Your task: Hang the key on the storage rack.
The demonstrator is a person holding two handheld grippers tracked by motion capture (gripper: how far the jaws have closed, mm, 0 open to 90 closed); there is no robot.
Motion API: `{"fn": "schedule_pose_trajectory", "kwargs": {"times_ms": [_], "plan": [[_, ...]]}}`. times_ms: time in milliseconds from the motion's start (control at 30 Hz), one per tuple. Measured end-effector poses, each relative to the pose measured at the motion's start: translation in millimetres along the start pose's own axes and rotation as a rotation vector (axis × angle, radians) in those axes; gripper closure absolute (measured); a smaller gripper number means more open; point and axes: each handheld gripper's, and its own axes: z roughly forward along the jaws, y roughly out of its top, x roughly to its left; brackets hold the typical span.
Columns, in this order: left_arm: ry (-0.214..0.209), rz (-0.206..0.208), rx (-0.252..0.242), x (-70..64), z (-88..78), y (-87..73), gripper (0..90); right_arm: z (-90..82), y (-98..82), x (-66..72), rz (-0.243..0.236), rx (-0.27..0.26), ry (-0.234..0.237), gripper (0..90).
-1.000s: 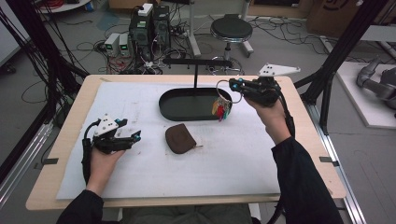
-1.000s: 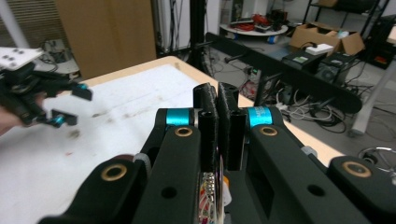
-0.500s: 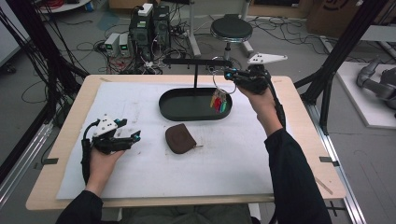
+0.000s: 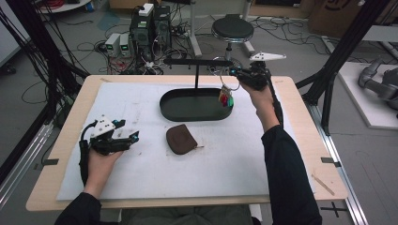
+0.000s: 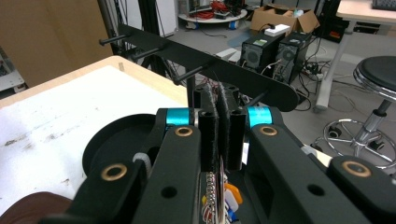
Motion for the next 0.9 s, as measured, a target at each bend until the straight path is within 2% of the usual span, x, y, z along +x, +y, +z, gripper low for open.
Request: {"fn": "schedule_pose_trajectory", "kwargs": {"times_ms": [467, 667, 900], "plan": [[-0.002, 0.005, 0.009, -1.6, 1.4, -1.0, 27.4, 19.5, -0.3, -5.1, 0.024, 0.004, -0.022, 88.1], [0.001, 0.001, 0.010, -0.5, 0.4, -2.2, 27.4, 20.2, -1.7, -11.3, 0.048, 0.002, -0.029, 88.1], [-0.001, 0.002, 0.014, -0.2, 0.4, -2.9, 27.4, 20.5, -2.8, -14.8, 0.040, -0.008, -0.023, 88.1]]}}
